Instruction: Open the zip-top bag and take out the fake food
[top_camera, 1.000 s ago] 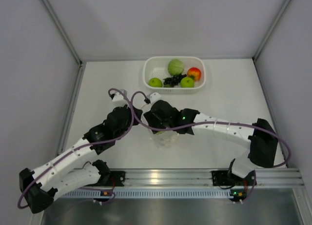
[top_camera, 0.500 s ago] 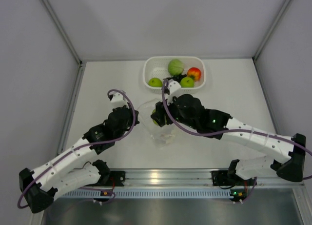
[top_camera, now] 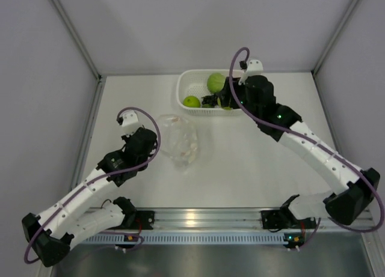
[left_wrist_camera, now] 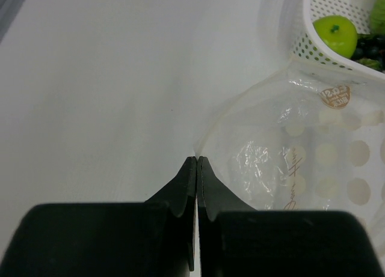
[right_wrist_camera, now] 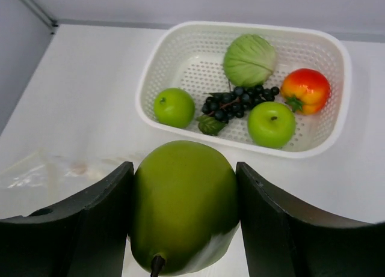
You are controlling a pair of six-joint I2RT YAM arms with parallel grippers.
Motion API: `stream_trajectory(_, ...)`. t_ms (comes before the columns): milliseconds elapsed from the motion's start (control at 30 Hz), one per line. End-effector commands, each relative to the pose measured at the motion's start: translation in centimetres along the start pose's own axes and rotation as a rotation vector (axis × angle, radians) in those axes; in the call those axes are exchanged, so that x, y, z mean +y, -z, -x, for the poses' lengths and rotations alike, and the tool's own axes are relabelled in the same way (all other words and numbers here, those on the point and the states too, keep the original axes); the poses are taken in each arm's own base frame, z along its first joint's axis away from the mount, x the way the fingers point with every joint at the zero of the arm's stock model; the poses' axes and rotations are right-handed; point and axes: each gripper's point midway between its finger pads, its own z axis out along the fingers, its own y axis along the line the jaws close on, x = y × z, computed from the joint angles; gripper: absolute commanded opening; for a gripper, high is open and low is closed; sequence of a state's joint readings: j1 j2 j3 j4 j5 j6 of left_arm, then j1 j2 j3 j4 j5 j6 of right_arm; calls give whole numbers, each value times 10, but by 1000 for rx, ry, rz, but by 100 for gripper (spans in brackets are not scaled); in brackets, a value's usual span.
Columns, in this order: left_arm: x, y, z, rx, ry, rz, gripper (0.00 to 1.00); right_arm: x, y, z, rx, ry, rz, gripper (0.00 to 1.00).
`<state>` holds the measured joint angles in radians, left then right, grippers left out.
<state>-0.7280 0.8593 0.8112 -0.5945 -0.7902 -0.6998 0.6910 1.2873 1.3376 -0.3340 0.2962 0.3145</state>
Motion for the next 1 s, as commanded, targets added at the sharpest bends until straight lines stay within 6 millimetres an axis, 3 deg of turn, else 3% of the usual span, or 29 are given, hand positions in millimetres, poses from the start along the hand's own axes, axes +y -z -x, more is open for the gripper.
stream_trajectory(0, 17, 5, 32, -70, -6, 79, 0, -21, -39, 11, 4, 6, -65, 24)
stream_trajectory(33, 24, 4, 36, -76, -7, 104, 0, -25, -61, -4, 49, 22, -78, 24)
stream_trajectory(100, 28, 4, 47, -87, -20, 130, 0, -34, -82, 6, 38, 20, -102, 24)
stream_trajectory(133, 33, 3, 52, -95, -15, 154, 0, -40, -105, -8, 63, 38, -119, 24)
stream_trajectory(167, 33, 3, 57, -100, -14, 158, 0, -40, -115, 2, 42, 41, -122, 25)
stream_trajectory(200, 34, 3, 60, -103, -10, 160, 0, -41, -127, -1, 47, 58, -126, 25)
stream_trajectory(233, 36, 3, 64, -109, -5, 170, 0, -44, -149, -17, 73, 69, -140, 25)
stream_trajectory(300, 36, 3, 71, -116, -2, 180, 0, -38, -170, -13, 54, 83, -128, 26)
stream_trajectory(333, 37, 4, 74, -119, -2, 182, 0, -40, -190, -31, 84, 93, -130, 26)
stream_trajectory(367, 35, 3, 75, -118, -6, 181, 0, -37, -200, -33, 82, 97, -123, 27)
stream_trajectory(400, 34, 3, 78, -118, -25, 181, 0, -33, -209, -19, 49, 101, -117, 27)
stream_trajectory(433, 31, 3, 83, -118, -38, 176, 0, -33, -228, -39, 84, 116, -112, 27)
stream_trajectory(500, 30, 3, 88, -109, -93, 181, 0, -29, -247, -28, 38, 140, -99, 32)
stream_trajectory(533, 25, 3, 95, -108, -100, 180, 0, -34, -264, -50, 63, 155, -111, 36)
stream_trajectory(567, 23, 3, 97, -101, -113, 177, 0, -35, -273, -55, 62, 163, -114, 38)
stream_trajectory(600, 20, 2, 97, -87, -146, 169, 0, -31, -280, -43, 37, 177, -107, 39)
stream_trajectory(633, 17, 1, 98, -79, -161, 161, 0, -37, -293, -65, 77, 191, -119, 42)
stream_trajectory(700, 12, -7, 94, -51, -212, 169, 0, -34, -298, -54, 60, 197, -117, 87)
stream_trajectory(733, 13, -10, 91, -39, -236, 181, 0, -34, -298, -50, 50, 197, -121, 99)
stream_trajectory(900, 17, -28, 76, -9, -299, 269, 0, -33, -270, -8, -14, 228, -139, 99)
stream_trajectory(933, 17, -32, 72, 2, -313, 279, 0, -30, -253, 18, -57, 228, -138, 99)
stream_trajectory(967, 17, -34, 71, 5, -319, 284, 0, -34, -245, 14, -41, 235, -149, 99)
